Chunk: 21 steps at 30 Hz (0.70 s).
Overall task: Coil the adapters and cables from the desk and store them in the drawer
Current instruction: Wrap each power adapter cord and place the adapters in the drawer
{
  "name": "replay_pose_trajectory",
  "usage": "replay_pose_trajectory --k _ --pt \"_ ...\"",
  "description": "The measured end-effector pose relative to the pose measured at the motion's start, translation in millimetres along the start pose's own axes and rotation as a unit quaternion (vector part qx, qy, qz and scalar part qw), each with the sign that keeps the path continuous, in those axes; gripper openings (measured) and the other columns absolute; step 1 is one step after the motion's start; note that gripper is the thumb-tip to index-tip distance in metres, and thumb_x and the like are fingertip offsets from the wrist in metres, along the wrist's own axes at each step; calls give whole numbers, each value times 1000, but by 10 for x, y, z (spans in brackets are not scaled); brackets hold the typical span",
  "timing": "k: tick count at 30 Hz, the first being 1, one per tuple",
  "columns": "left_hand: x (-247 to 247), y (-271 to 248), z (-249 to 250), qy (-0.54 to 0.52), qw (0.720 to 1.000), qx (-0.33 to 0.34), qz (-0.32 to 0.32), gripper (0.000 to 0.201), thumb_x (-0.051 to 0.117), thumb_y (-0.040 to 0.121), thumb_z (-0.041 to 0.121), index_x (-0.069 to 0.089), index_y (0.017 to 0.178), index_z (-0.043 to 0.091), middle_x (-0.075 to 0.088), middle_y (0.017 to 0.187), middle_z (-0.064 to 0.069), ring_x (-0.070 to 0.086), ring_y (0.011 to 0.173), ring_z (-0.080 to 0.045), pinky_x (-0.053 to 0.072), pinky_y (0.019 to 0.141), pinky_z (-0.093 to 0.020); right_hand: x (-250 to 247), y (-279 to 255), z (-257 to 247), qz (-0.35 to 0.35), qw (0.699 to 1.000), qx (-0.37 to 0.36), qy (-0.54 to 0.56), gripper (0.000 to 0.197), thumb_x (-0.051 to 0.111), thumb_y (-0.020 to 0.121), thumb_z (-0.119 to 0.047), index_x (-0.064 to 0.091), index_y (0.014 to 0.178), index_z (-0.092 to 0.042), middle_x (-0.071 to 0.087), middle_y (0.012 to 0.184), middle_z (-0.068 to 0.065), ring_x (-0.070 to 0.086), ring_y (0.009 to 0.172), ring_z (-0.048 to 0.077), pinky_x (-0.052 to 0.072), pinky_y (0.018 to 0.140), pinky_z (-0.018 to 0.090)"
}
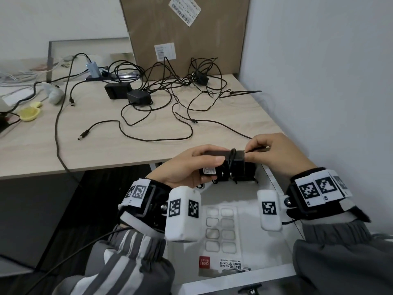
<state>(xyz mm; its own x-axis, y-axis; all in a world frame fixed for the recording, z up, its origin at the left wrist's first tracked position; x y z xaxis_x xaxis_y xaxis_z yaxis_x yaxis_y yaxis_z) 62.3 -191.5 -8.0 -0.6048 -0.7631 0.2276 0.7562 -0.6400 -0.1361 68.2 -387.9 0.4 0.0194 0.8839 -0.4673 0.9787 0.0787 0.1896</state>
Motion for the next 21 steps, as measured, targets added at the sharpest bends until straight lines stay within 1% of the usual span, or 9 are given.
replay_pose_trajectory --k 2,5,8,10,14,15,17,19,21 --pt "-5 -16 -14 28 1000 -14 2 39 72 72 17 63 109 12 64 81 0 54 67 -13 37 49 -17 3 2 -3 8 1000 5 -30 16 82 66 -12 67 63 -16 63 57 -10 57 58 3 45 60 15" --pt "-4 -34 -12 66 997 -31 13 37 67 74 12 62 110 14 63 85 -1 54 72 -14 35 58 -24 -6 -1 -4 19 999 16 -31 19 85 62 -20 66 62 -16 59 55 -8 54 57 6 42 59 19" --pt "19 -38 -5 71 996 -31 34 41 71 70 10 62 110 14 62 86 -3 56 71 -14 32 63 -30 -26 -5 -4 32 999 27 1 24 85 62 -30 65 61 -17 46 46 -14 41 48 1 33 49 10" --pt "39 -29 -11 74 996 -26 45 45 77 65 12 64 108 15 62 87 -6 55 72 -17 31 63 -32 -24 -18 -27 34 999 29 23 24 84 64 -31 67 63 -15 51 48 -13 44 49 1 35 50 9" --pt "46 -8 -39 112 990 -24 77 45 84 59 17 69 101 19 64 91 -8 57 79 -23 39 69 -36 60 -48 -83 10 998 30 59 18 79 72 -27 70 72 -12 66 64 5 58 58 9 47 60 20" --pt "42 -5 -37 131 987 -22 92 42 84 63 14 68 102 19 63 89 -7 58 76 -21 41 67 -31 82 -52 -95 0 998 28 61 14 77 75 -25 71 74 -13 66 65 5 58 59 10 47 62 23" --pt "30 -2 -22 157 980 -8 124 37 81 72 7 66 105 15 61 82 -4 56 62 -13 40 51 -18 111 -62 -128 -21 997 16 70 4 70 82 -20 72 79 -17 68 67 0 60 63 7 47 70 25" --pt "16 7 -3 158 975 11 154 37 78 75 4 64 108 11 58 75 -1 52 49 -4 36 40 -13 134 -75 -161 -42 995 -2 89 14 64 87 -13 72 87 -24 71 74 0 65 74 7 50 79 27" --pt "4 16 13 158 970 34 181 39 77 75 3 63 110 9 57 76 1 51 46 1 36 40 -10 167 -93 -207 -55 993 -23 101 22 61 90 -11 72 93 -30 72 79 0 66 82 10 52 86 29"
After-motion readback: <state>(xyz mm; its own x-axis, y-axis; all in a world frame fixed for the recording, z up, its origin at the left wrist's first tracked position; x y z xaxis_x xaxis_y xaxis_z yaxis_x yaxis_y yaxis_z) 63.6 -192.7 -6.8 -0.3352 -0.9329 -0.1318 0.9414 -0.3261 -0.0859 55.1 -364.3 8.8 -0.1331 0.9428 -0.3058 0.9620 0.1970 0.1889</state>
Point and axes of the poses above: each hand's wrist, its own y-axis towards the middle knuckle, its own x-axis out of the palm, z = x × y, the point moved 4 cm from there along y, towards the middle knuckle
